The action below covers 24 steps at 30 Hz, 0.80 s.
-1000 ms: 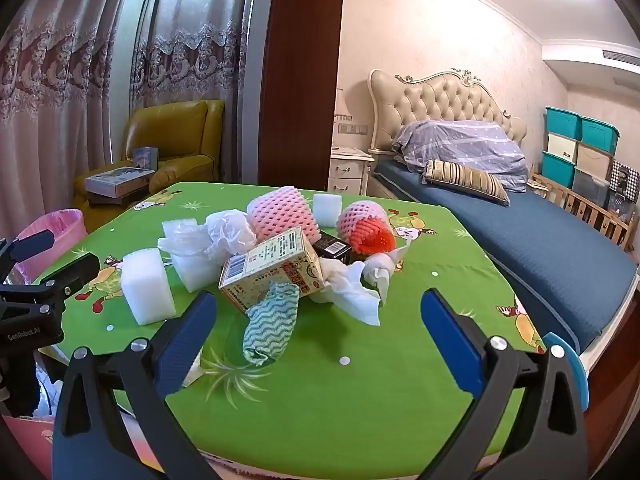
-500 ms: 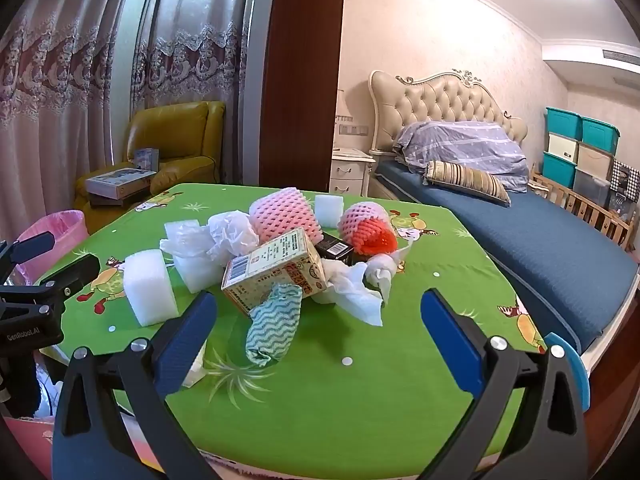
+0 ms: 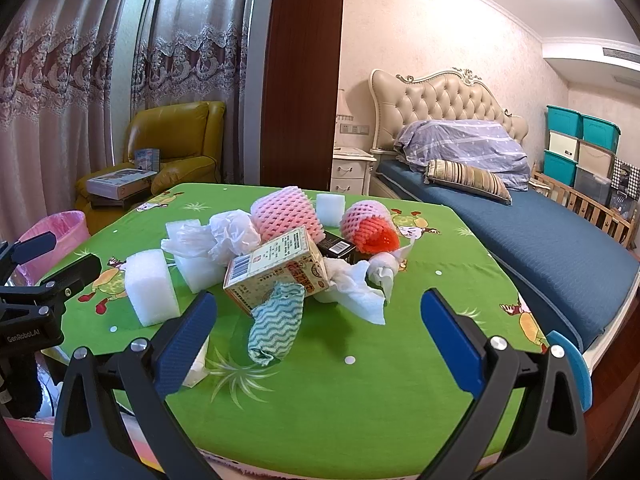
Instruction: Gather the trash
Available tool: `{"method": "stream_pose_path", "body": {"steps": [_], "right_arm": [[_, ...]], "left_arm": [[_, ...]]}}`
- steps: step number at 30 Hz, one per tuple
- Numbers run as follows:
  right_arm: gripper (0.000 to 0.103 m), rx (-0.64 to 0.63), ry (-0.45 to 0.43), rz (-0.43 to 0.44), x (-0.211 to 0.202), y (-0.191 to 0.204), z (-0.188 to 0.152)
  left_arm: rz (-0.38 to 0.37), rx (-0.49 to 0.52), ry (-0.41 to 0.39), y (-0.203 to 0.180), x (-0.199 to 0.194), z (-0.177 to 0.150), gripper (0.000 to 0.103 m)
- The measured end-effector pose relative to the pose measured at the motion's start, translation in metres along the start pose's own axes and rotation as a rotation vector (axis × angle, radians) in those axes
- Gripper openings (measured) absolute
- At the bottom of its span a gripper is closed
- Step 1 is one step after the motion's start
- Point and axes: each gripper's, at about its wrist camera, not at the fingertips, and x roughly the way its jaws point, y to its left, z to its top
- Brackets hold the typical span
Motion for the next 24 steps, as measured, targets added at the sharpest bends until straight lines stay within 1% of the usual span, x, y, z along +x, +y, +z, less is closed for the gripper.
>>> {"method": "stream_pose_path", "body": {"steps": [15, 24], "right_arm": [[0.099, -0.001, 0.007, 0.015, -0.0029, 0.0035, -0.0011], [0.099, 0.000, 0.009, 0.016, -0.0032, 0.0021, -0.0003]], "left_arm": [[0.012, -0.026, -0.013, 0.0060, -0.0027, -0.0010, 0.097], [0.007, -0.020, -0.019, 0.0051, -0.0024, -0.0011, 0.097]]}}
